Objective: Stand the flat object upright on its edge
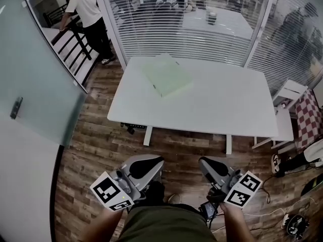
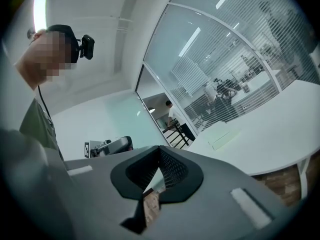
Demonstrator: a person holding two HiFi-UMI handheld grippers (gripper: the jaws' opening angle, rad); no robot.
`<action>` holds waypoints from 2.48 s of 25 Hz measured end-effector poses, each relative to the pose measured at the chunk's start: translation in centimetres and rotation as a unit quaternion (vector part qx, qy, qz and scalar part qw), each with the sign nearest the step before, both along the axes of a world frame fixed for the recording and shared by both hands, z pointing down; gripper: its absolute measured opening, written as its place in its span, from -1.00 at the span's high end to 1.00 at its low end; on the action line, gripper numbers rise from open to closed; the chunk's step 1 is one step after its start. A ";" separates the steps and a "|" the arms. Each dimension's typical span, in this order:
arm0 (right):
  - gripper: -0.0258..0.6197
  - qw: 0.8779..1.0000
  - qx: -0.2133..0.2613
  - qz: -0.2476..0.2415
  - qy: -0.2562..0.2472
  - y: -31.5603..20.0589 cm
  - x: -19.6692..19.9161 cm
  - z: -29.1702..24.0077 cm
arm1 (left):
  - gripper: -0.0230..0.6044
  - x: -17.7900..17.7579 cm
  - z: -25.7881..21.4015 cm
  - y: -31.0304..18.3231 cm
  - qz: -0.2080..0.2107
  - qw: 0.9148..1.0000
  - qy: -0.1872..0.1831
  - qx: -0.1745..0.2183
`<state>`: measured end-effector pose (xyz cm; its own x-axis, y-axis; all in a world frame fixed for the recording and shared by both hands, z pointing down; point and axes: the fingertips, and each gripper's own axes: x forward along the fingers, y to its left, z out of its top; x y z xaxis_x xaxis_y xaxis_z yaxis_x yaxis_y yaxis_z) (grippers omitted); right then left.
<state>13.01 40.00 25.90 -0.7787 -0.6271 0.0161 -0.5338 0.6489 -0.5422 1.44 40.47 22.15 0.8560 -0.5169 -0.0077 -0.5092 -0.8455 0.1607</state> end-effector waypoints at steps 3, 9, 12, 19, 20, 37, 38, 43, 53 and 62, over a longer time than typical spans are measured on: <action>0.89 1.000 -0.005 0.000 0.001 -0.9 -0.2 0.5 | 0.93 -0.5 0.4 -1.2 -0.001 1.000 0.004 -0.002; 0.89 1.000 -0.015 0.002 0.010 -3.9 -1.5 1.2 | 0.93 -1.8 0.9 -4.6 0.000 1.000 0.014 -0.007; 0.89 1.000 -0.018 0.000 0.013 -6.0 -2.7 1.4 | 0.93 -2.6 1.2 -6.8 0.003 1.000 0.016 -0.010; 0.89 1.000 -0.021 -0.008 0.017 -11.4 -6.8 1.0 | 0.93 -5.5 1.9 -12.2 0.010 0.999 0.022 -0.022; 0.89 1.000 -0.020 -0.008 0.021 -12.2 -7.3 0.9 | 0.93 -6.0 1.9 -12.9 0.011 0.999 0.023 -0.023; 0.89 0.998 -0.034 0.010 0.047 -25.3 -14.2 1.7 | 0.93 -12.2 3.2 -26.3 0.034 0.998 0.026 -0.042; 0.89 0.998 -0.035 0.010 0.049 -26.0 -14.4 1.8 | 0.93 -12.4 3.2 -27.0 0.035 0.998 0.027 -0.043; 0.89 0.998 -0.040 0.005 0.056 -28.5 -14.9 2.3 | 0.93 -12.8 3.8 -29.5 0.032 0.998 0.029 -0.051; 0.89 0.998 -0.053 -0.012 0.045 -33.3 -12.8 3.7 | 0.93 -10.8 5.3 -33.8 0.014 0.998 0.018 -0.066; 0.89 0.996 -0.058 -0.060 0.035 -38.5 -9.7 4.7 | 0.93 -7.6 6.7 -38.3 -0.035 0.996 0.006 -0.080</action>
<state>3.35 1.53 30.57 -0.8419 -0.5211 0.1403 -0.4960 0.6448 -0.5815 -6.13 2.15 28.83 0.8176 -0.5714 0.0708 -0.5642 -0.7703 0.2972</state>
